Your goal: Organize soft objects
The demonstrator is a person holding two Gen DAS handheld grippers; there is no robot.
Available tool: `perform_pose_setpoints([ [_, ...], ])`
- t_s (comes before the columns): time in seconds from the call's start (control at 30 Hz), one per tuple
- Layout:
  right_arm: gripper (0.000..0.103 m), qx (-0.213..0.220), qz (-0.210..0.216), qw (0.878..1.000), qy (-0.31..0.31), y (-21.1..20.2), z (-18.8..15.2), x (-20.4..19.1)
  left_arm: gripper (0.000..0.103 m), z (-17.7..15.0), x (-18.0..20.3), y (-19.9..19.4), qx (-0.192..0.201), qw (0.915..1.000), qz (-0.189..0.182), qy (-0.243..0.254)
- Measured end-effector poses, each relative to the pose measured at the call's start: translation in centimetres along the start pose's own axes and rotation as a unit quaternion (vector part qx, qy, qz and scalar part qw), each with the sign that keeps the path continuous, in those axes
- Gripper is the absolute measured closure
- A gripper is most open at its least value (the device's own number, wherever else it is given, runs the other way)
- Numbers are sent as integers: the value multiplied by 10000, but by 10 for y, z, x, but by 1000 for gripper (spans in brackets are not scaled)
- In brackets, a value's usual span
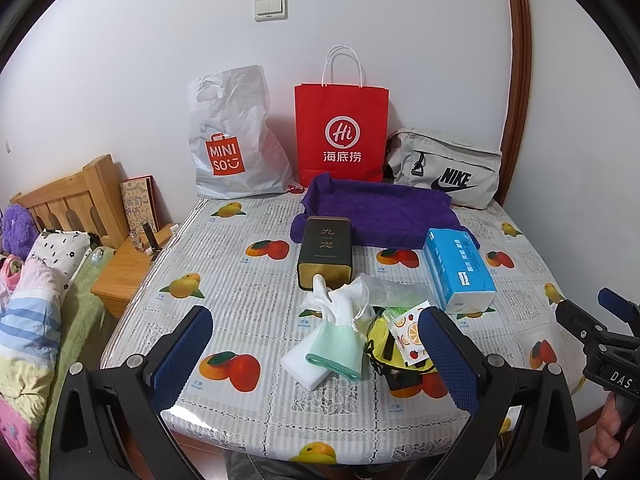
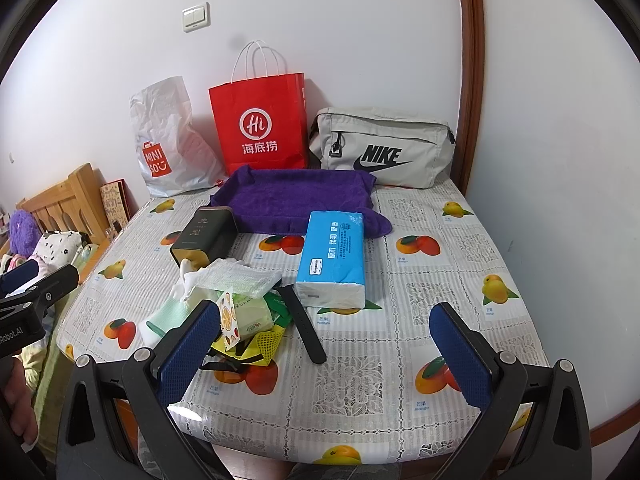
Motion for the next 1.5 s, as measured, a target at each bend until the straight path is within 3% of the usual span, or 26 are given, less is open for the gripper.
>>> perform_pose_setpoints([
  [0.63,0,28,138,9999,-99,1,-2,0,0,-3,-2,10,-76,9998,-155,-58],
  [0.77,0,-246,206,9994,-104,17,-9,1,0,-11,-4,25,-268,9994,-223,-30],
  [1.03,0,-392,171,9989,-206,46,-28,6,0,-32,-11,57,-536,9983,-161,-181],
  [1.17,0,-664,644,9955,-223,67,-44,5,0,-45,-11,68,-482,9972,-501,-259],
  [1.23,0,-745,828,9938,-58,77,-52,6,0,-51,-10,75,-472,9973,-469,-302],
  [1.4,0,-943,956,9902,386,102,-70,12,0,-67,-5,105,-855,9939,-616,-317],
  [1.5,0,-1038,905,9904,84,116,-76,8,0,-73,-2,115,-866,9938,-674,-159],
])
Point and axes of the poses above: each gripper's, at about its wrist camera, not at the fingertips, and y roughly the way its jaws point, x to its right, z to its top, the point moved 1 cm from there along y, roughly the way its jaws point, and after that the axes turned 11 degrees about x, right-handed, at the moved point
